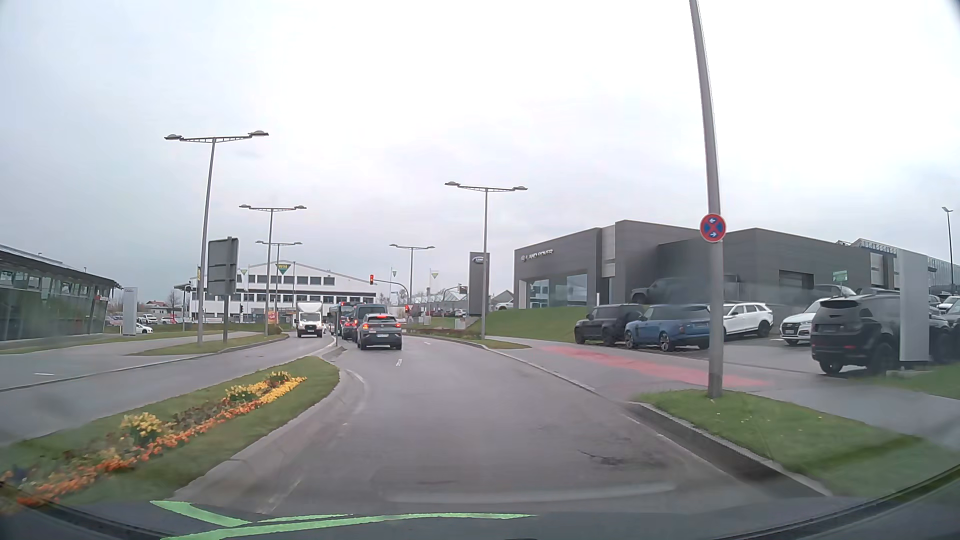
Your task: Follow the waypoints while adhering to traffic rules and regulations
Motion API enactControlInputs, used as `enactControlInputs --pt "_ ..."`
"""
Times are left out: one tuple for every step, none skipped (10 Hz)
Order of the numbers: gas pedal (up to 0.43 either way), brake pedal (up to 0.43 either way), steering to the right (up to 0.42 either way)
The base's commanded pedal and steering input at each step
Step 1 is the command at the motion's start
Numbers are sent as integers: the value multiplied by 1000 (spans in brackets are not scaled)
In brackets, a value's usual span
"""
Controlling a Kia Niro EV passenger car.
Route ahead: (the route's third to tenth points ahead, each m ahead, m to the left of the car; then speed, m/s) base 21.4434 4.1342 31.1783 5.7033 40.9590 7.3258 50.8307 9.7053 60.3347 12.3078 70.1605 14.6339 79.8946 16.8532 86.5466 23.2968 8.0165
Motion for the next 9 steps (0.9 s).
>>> enactControlInputs --pt "0 195 -30" --pt "0 195 -30" --pt "0 195 -30" --pt "0 201 -29" --pt "0 207 -30" --pt "0 201 -31" --pt "0 201 -33" --pt "0 207 -34" --pt "0 207 -36"
